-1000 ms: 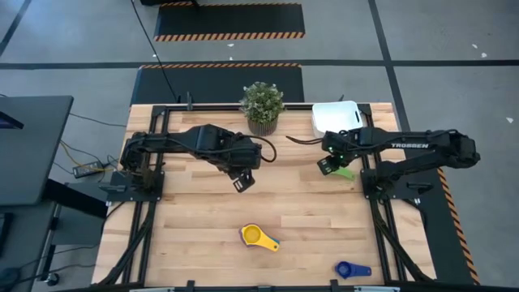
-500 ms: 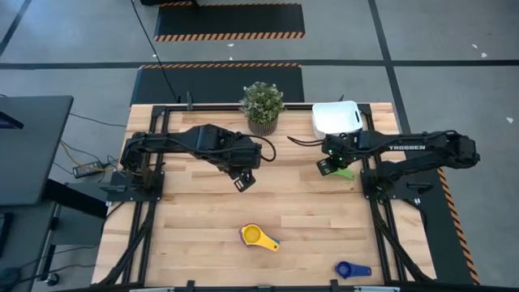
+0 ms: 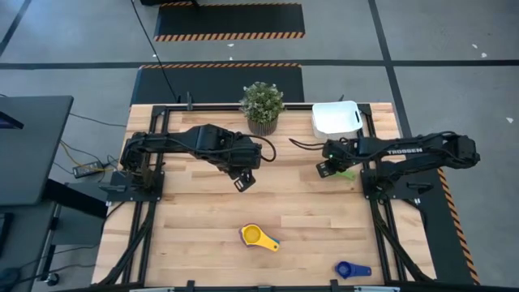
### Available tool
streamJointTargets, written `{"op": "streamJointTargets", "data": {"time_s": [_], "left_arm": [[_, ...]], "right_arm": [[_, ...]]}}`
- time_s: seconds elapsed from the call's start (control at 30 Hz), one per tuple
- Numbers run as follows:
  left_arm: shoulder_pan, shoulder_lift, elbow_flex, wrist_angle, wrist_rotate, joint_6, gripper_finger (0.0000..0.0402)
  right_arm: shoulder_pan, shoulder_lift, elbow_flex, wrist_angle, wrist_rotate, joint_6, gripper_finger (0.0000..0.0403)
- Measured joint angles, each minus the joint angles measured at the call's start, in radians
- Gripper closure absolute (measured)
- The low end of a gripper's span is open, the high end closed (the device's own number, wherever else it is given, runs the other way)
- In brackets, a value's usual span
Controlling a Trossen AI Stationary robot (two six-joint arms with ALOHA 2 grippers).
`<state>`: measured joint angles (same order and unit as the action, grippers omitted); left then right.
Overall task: Nest measuring cups in basket
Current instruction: Stack the green measuring cup on top of the yellow measuring cup
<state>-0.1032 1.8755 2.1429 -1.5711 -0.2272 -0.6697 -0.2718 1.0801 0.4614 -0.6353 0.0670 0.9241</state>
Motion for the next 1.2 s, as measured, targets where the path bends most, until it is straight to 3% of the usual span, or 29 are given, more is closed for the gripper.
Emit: {"op": "streamJointTargets", "data": {"time_s": [0.17, 0.43, 0.83, 1.2], "left_arm": [[0.000, 0.000, 0.000, 0.000, 0.000, 0.000, 0.0306], [0.000, 0.000, 0.000, 0.000, 0.000, 0.000, 0.0306], [0.000, 0.000, 0.000, 0.000, 0.000, -0.003, 0.0306], [-0.002, 0.000, 0.000, 0.000, -0.011, 0.001, 0.0306]], "right_arm": [[0.000, 0.000, -0.019, 0.014, 0.020, -0.001, 0.0301], [0.000, -0.001, -0.017, 0.020, 0.058, -0.017, 0.0388], [0.005, 0.000, 0.013, 0.021, 0.021, -0.094, 0.0391], [0.088, 0.001, 0.271, -0.174, 0.045, -0.116, 0.0391]]}}
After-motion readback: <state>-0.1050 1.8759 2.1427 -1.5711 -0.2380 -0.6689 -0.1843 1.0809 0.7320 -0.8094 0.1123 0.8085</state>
